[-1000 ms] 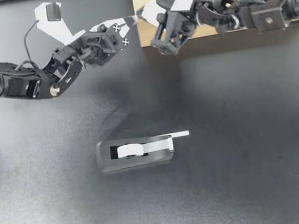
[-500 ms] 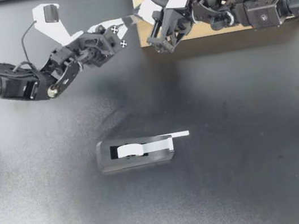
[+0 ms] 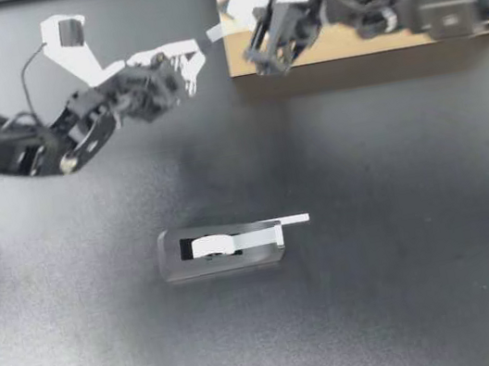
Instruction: Cut a small piece of tape from the tape dispenser then place it on the cardboard box's edge.
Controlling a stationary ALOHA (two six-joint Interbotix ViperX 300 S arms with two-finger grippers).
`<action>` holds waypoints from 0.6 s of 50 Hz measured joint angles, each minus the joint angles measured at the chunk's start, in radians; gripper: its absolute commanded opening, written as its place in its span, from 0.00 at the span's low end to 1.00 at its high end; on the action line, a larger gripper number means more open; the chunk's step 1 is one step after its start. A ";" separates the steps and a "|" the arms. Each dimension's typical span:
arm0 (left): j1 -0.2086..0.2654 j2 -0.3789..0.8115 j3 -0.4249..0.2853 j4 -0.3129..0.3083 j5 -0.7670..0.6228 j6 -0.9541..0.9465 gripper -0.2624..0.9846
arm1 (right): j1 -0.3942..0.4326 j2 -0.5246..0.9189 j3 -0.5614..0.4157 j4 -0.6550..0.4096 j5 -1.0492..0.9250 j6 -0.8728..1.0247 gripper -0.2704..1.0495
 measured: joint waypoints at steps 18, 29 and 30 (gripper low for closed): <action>-0.135 -0.196 0.052 0.110 0.078 0.383 0.49 | 0.256 -0.206 0.121 0.009 -0.005 0.011 0.13; -0.207 -0.256 0.075 0.152 0.098 0.598 0.49 | 0.331 -0.279 0.201 0.018 -0.051 0.058 0.13; -0.212 -0.258 0.078 0.153 0.098 0.609 0.49 | 0.336 -0.285 0.207 0.018 -0.055 0.064 0.13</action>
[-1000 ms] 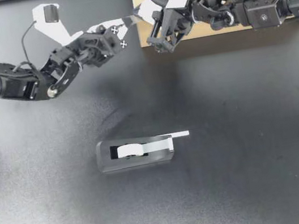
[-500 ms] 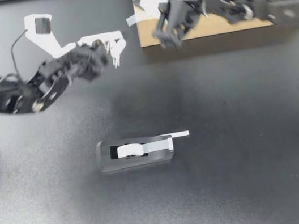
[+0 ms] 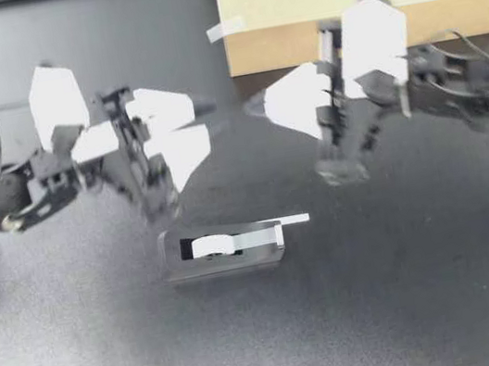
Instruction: Cut a small piece of tape from the tape dispenser then place it on the cardboard box's edge.
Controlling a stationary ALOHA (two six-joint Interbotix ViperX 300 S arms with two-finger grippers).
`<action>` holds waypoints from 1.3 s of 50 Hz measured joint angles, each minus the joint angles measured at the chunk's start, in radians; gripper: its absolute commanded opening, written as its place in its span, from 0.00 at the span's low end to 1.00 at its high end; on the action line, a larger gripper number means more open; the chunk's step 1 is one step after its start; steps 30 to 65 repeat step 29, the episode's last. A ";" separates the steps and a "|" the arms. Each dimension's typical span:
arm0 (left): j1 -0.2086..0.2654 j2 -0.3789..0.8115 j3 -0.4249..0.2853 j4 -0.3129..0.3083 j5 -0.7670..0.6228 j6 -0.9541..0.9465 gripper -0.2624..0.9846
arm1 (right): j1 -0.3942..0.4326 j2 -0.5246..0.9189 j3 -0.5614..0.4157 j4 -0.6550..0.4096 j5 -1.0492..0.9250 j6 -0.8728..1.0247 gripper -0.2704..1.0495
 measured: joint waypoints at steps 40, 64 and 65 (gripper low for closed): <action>-0.038 -0.046 0.020 0.074 0.000 0.035 0.49 | 0.067 -0.035 0.048 0.000 -0.041 0.043 0.13; -0.038 -0.046 0.020 0.074 0.000 0.035 0.49 | 0.067 -0.035 0.048 0.000 -0.041 0.043 0.13; -0.038 -0.046 0.020 0.074 0.000 0.035 0.49 | 0.067 -0.035 0.048 0.000 -0.041 0.043 0.13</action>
